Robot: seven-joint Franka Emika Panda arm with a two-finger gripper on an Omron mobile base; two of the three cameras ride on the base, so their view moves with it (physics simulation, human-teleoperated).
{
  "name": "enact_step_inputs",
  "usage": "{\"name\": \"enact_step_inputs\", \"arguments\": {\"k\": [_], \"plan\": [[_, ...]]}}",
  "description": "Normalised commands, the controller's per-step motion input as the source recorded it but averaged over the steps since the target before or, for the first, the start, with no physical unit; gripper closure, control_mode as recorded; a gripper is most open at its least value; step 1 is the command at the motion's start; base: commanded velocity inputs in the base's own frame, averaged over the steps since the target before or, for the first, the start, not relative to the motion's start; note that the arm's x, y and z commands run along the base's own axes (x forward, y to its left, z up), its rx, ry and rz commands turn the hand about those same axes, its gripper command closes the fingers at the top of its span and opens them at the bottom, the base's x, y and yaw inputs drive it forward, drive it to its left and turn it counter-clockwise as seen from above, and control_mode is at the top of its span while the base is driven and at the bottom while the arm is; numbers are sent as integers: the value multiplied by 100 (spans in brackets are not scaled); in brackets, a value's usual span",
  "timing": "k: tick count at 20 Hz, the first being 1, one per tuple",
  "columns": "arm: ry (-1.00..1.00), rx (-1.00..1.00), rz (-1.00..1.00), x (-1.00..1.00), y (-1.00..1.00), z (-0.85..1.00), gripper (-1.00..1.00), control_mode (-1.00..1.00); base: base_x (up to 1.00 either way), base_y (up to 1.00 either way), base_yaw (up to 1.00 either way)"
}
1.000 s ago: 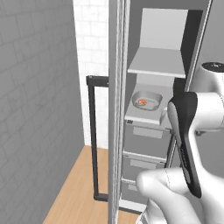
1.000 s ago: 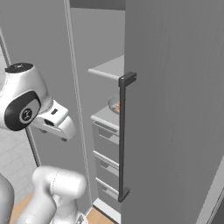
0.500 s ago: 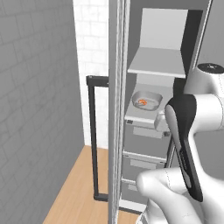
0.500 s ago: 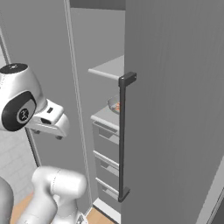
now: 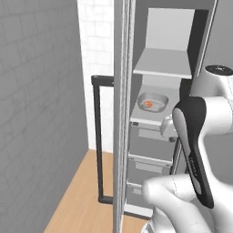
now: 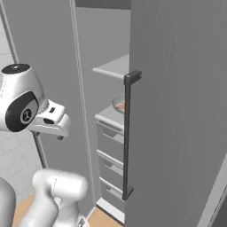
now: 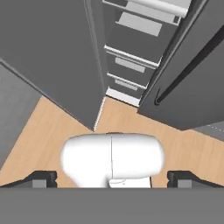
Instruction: Take the meat container that has the shrimp and place it on the second highest rack of the freezer. Then take the vegetable container that has the broccoli and tomato and place it on the highest rack of the freezer.
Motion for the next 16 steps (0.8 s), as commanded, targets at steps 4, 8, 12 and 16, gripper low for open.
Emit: {"name": "enact_step_inputs", "arguments": {"k": [4,8,12,16], "plan": [[0,0,0,0,0,0,-100,100,-100,-8,-6],[0,0,0,0,0,0,-100,100,-65,-46,-42],[0,0,0,0,0,0,-100,100,-12,-94,-47],[0,0,0,0,0,0,-100,100,0,-100,-34]]}}
